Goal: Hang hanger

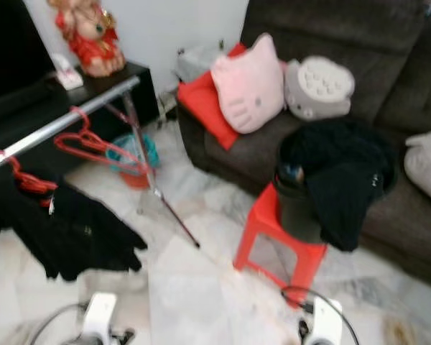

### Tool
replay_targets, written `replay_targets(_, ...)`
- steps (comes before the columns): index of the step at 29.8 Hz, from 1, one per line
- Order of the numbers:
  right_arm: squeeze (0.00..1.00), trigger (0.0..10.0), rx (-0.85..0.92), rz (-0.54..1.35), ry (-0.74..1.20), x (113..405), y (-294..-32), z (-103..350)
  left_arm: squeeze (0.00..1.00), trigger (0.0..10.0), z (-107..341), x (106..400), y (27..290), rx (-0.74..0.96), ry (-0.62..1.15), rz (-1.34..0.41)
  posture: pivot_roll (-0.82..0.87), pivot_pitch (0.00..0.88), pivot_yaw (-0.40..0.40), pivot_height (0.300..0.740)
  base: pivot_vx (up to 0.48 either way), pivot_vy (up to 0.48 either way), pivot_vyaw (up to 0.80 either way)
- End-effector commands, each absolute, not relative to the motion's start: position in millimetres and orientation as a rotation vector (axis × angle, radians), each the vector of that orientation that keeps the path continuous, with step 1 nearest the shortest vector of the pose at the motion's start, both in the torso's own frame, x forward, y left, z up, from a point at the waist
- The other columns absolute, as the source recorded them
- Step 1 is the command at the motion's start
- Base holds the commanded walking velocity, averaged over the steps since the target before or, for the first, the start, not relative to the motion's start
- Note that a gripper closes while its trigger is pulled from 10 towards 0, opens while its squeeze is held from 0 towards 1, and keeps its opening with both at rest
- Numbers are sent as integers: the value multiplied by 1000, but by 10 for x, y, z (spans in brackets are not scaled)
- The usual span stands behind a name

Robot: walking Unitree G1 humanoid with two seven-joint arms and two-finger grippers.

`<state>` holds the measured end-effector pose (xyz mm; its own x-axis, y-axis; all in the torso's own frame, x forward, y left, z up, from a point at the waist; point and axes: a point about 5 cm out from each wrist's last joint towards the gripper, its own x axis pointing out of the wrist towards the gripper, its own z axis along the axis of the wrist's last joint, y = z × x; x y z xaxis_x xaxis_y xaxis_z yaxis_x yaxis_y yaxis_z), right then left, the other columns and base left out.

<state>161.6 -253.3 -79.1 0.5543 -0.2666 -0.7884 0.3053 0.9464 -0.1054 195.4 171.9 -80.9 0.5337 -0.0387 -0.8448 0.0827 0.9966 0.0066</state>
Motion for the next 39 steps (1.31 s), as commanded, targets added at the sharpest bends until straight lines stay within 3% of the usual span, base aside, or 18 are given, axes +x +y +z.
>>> replay_targets(1,0,10000,57,-322,917,1665,-2461,-791,0,10000,-801,1944,1854,83,1010,-51,20,0,26,740,311,0,0)
replay_targets(17,0,10000,45,-319,885,1690,-2462,-772,0,10000,-798,1947,1860,91,1007,-52,10,0,30,740,56,0,0)
replay_targets(19,0,10000,-66,-260,851,1741,-2476,-731,0,10000,-800,1943,1863,91,1007,-52,8,0,31,740,0,0,0)
replay_targets(27,0,10000,-196,-244,769,1797,-2498,-665,0,10000,-804,1933,1869,94,1011,-51,-7,0,32,740,0,0,0)
replay_targets(31,0,10000,-403,-193,517,1931,-2400,-476,0,10000,-804,1930,1879,102,1013,-54,-14,0,37,740,0,0,0)
replay_targets(39,0,10000,-548,-191,231,2150,-2407,-98,0,10000,-803,1928,1897,116,1014,-55,-22,0,40,740,0,0,0)
